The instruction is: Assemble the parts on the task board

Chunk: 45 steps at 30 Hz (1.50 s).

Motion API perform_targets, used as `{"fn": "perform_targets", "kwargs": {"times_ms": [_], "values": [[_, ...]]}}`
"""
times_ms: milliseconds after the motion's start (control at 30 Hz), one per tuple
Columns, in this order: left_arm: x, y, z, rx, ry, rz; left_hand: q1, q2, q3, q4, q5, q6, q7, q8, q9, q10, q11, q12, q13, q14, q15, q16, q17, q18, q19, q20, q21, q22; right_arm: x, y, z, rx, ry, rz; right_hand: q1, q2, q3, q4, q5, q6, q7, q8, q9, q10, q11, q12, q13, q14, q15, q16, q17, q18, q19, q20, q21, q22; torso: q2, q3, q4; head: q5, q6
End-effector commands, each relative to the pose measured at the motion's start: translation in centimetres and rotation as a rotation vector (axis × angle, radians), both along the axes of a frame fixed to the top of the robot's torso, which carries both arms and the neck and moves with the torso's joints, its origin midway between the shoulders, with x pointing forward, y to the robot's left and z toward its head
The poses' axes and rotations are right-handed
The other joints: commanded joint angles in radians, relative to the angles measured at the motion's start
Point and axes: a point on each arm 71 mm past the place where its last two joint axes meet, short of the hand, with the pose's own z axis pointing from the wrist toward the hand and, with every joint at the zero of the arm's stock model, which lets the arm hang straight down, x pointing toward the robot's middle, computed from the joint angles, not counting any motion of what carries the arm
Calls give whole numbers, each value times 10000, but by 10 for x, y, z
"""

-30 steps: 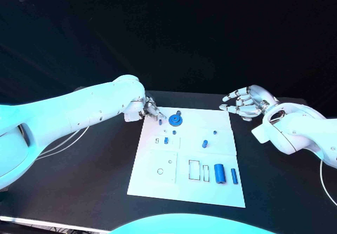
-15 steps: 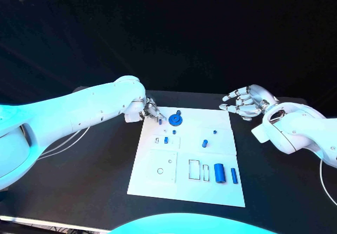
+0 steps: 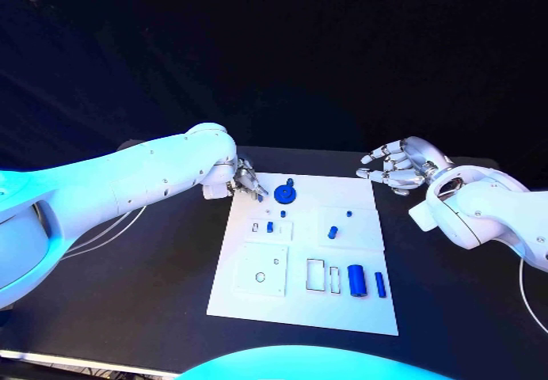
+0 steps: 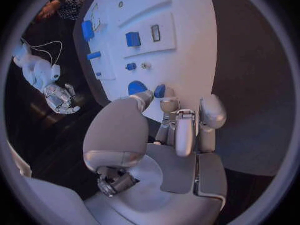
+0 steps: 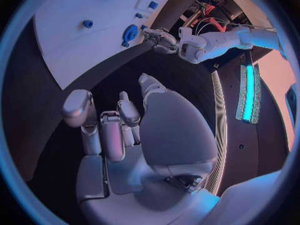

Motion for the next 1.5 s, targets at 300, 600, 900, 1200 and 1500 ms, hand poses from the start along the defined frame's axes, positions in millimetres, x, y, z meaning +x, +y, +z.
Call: {"fn": "perform_targets", "kwargs": {"times_ms": [300,600,900,1200,1500], "values": [[-1,-3,0,-328,102,-67,458,102,481,-1,-2,298,-163,471,272,79,-222,73,25,800,-107,9,1925,-133,-28,-51,34,27,0,2,0,-69,-32,136,-98,35,69,-4,8,-74,-2,47,-15,-37,-9,-28,-7,526,35,-54,721,132,-46,3,-51,-6,-5,-2,-2,-3,-46],[0,-1,0,-721,41,229,1114,-31,2861,-654,-10,-97,-297,1230,1125,122,-351,-72,-135,795,-244,-8,1894,-139,-32,-196,34,36,0,1,0,-81,-23,130,-108,48,76,-2,8,-73,-3,53,-16,-48,-10,-44,-29,516,33,-72,685,146,-77,2,-115,-53,-8,9,-11,-46,-1],[-4,3,2,-1103,14,358,707,-438,4375,-1459,71,-129,-288,1498,1502,248,-373,-65,-121,809,-250,6,1926,-146,4,-206,81,105,0,0,0,-87,-14,124,-115,64,87,-1,9,-73,-4,59,-17,-28,-11,-27,-11,521,32,-67,703,139,-61,1,-93,-33,-23,24,-5,-10,7],[-23,10,9,-1798,-2,335,386,-755,4884,-1968,522,99,-356,1540,1596,535,-441,40,84,856,-313,60,2051,-192,184,-260,218,354,0,-2,0,-98,-3,69,-115,64,87,-1,9,-73,-4,59,-17,-28,-11,-27,-11,521,32,-67,703,139,-61,1,-93,-33,-30,15,24,-7,17],[-45,7,15,-1477,-337,-295,303,-790,4945,-2033,625,164,-374,1544,1609,614,-457,78,159,859,-323,62,2058,-206,231,-270,253,423,0,-4,0,-111,5,18,-125,66,90,-1,7,-73,-5,65,-18,-42,-12,-44,-35,517,31,-76,688,141,-65,0,-107,-42,-37,-13,61,42,-33]]}}
